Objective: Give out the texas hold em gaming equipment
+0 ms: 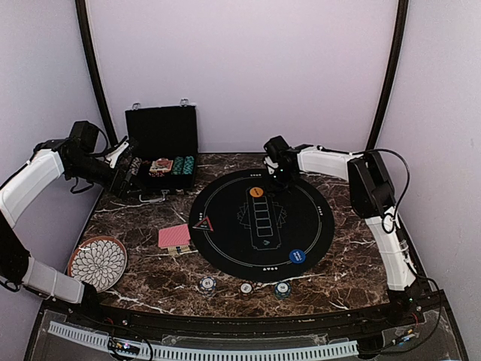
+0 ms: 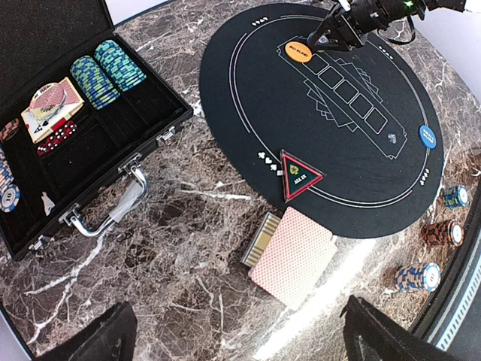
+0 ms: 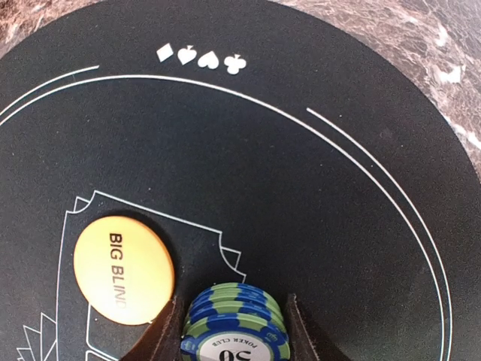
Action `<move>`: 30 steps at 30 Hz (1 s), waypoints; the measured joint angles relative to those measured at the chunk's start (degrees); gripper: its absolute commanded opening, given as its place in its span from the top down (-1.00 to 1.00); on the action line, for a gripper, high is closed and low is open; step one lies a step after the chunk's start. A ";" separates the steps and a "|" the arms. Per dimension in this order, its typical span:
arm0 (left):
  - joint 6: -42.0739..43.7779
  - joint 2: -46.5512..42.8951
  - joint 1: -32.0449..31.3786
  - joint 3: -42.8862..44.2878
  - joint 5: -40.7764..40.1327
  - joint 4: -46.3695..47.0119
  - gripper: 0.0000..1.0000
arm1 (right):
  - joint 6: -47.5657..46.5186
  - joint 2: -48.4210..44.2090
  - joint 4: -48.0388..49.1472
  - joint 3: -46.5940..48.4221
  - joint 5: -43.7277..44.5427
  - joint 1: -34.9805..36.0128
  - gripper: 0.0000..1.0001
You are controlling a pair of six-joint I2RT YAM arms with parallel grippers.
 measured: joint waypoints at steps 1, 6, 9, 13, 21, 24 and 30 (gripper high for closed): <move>0.02 0.00 0.00 0.00 0.00 0.00 -0.97 | -0.07 0.04 -0.07 0.13 -0.15 -0.07 -0.04; 0.02 0.00 0.00 0.00 -0.07 0.00 -0.98 | -0.04 0.13 -0.07 0.39 -1.01 -0.28 -0.20; 0.02 0.00 0.00 0.00 -0.09 0.00 -0.98 | -0.04 -0.17 -0.02 0.17 -1.07 -0.28 -0.21; 0.04 -0.07 0.00 0.00 -0.22 0.00 -0.97 | -0.17 -4.00 -0.44 -3.52 -0.28 0.17 -0.23; 0.04 -0.33 0.00 0.00 -0.35 0.00 -0.97 | 0.15 -26.16 0.37 -19.91 4.09 7.74 -0.37; 0.09 -0.33 0.00 0.00 -0.42 0.00 -0.98 | 1.18 -34.73 1.05 -28.06 5.29 14.78 -0.45; 0.44 -0.33 -0.24 0.00 -0.48 -0.04 -0.98 | 6.23 -45.38 -1.81 -45.33 4.79 29.88 -0.66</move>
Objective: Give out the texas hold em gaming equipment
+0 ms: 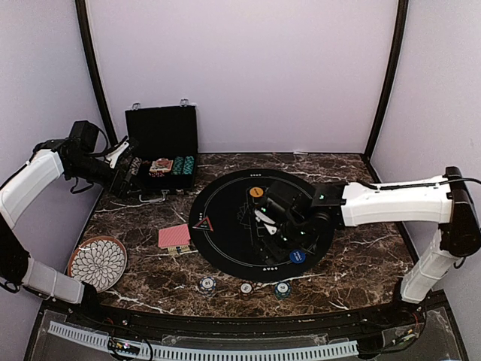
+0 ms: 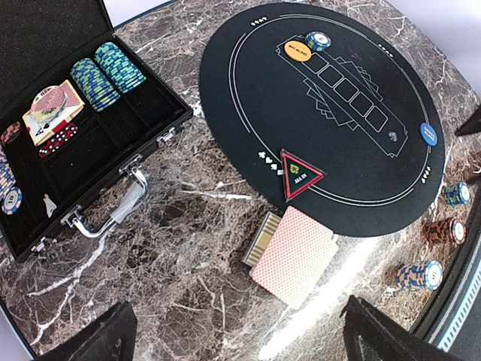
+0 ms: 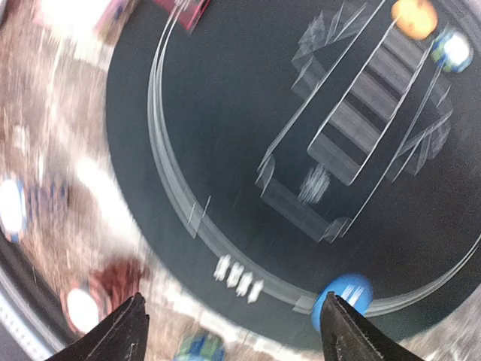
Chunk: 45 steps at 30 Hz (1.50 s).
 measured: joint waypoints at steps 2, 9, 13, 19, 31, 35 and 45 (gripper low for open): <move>0.04 0.00 -0.02 0.00 0.00 0.00 -0.97 | 2.12 -1.73 -1.53 -3.23 -0.37 2.91 -0.69; 0.04 -0.04 -0.07 0.00 0.02 -0.02 -0.98 | 7.32 -4.85 -2.62 -8.35 -2.69 8.35 -0.71; 0.02 -0.09 -0.07 0.00 0.02 -0.17 -0.97 | 8.17 -4.50 -2.03 -10.32 -3.58 9.05 -0.70; 0.02 -0.11 -0.07 0.00 0.02 -0.39 -0.98 | 8.48 -2.05 -1.18 -12.11 -3.74 9.51 -0.59; 0.02 -0.11 -0.07 0.00 0.02 -0.39 -0.98 | 9.01 -0.55 0.02 -13.88 -3.72 9.53 -0.33; 0.02 -0.11 -0.07 0.00 0.02 -0.39 -0.97 | 9.01 -0.28 0.46 -13.90 -3.54 9.53 -0.21; 0.02 -0.11 -0.07 0.00 0.02 -0.39 -0.98 | 9.07 0.04 0.79 -13.90 -3.26 9.53 -0.04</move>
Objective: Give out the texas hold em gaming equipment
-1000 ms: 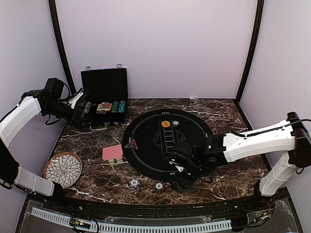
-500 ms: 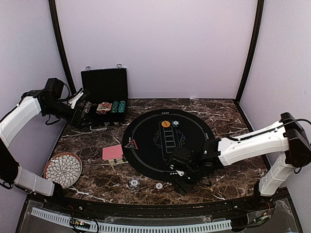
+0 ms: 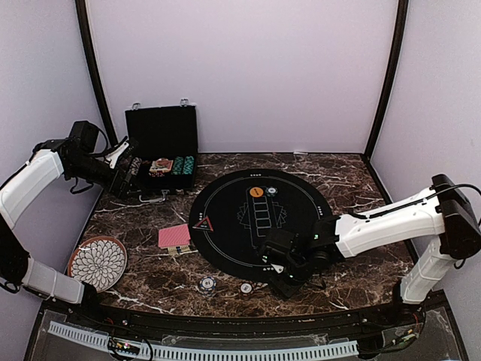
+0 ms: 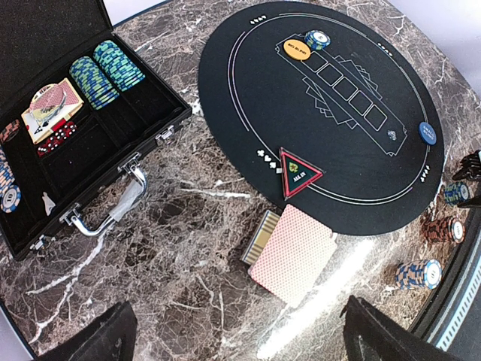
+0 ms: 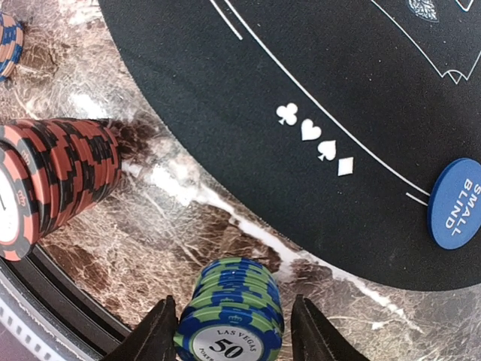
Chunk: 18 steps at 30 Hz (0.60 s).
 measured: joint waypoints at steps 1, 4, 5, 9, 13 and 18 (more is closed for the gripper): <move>0.00 0.00 -0.02 0.00 0.00 0.00 -0.98 | -0.02 0.04 0.00 0.00 0.00 0.00 -0.02; 0.00 0.00 0.00 0.00 0.00 0.00 -0.98 | -0.02 0.07 0.02 0.00 -0.02 0.00 0.11; 0.00 0.00 -0.02 0.00 0.02 0.00 -0.98 | 0.02 0.07 0.02 -0.02 0.00 0.00 0.18; 0.00 -0.02 0.00 0.00 0.00 0.00 -0.98 | 0.02 0.04 0.13 -0.02 0.17 0.00 0.46; 0.00 -0.20 0.00 0.00 0.02 0.00 -0.98 | 0.22 0.04 0.13 0.00 0.31 0.04 0.66; 0.00 -0.44 0.00 0.00 0.02 0.00 -0.97 | 0.28 0.04 -0.76 0.55 0.31 0.04 0.75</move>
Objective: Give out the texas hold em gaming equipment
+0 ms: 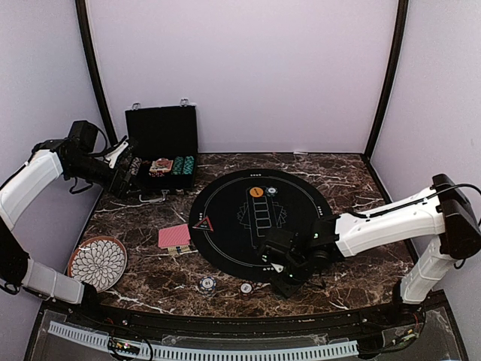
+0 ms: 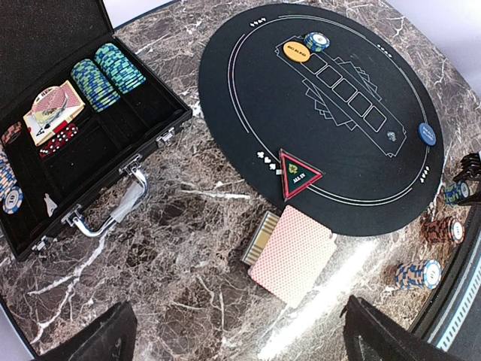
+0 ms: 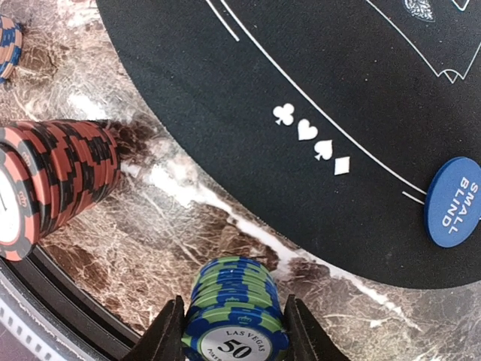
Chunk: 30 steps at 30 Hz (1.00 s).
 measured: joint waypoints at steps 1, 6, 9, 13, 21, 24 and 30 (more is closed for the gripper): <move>0.00 -0.09 0.00 0.00 -0.02 0.00 -0.97 | 0.00 -0.02 -0.37 0.33 0.09 0.00 0.76; 0.00 -0.39 0.00 0.00 0.00 0.00 -0.97 | -0.22 -0.02 -3.48 3.93 1.07 0.00 0.81; 0.00 -0.42 0.00 0.00 0.00 0.00 -0.98 | -0.50 -0.02 -5.38 7.78 1.92 0.00 0.81; -0.02 -0.42 0.00 0.00 0.00 0.00 -0.98 | -1.64 0.90 -6.95 13.66 3.06 -0.07 0.81; -0.04 -0.42 -0.02 0.00 0.04 0.00 -0.97 | -5.20 13.86 -5.35 28.65 3.58 -3.19 0.82; -0.04 -0.42 -0.02 0.00 0.13 0.02 -0.98 | -6.58 20.46 -4.13 35.26 3.45 -4.81 0.81; -0.04 -0.66 -0.04 0.00 0.20 0.02 -0.98 | -8.41 31.74 -1.97 45.83 2.56 -6.97 0.81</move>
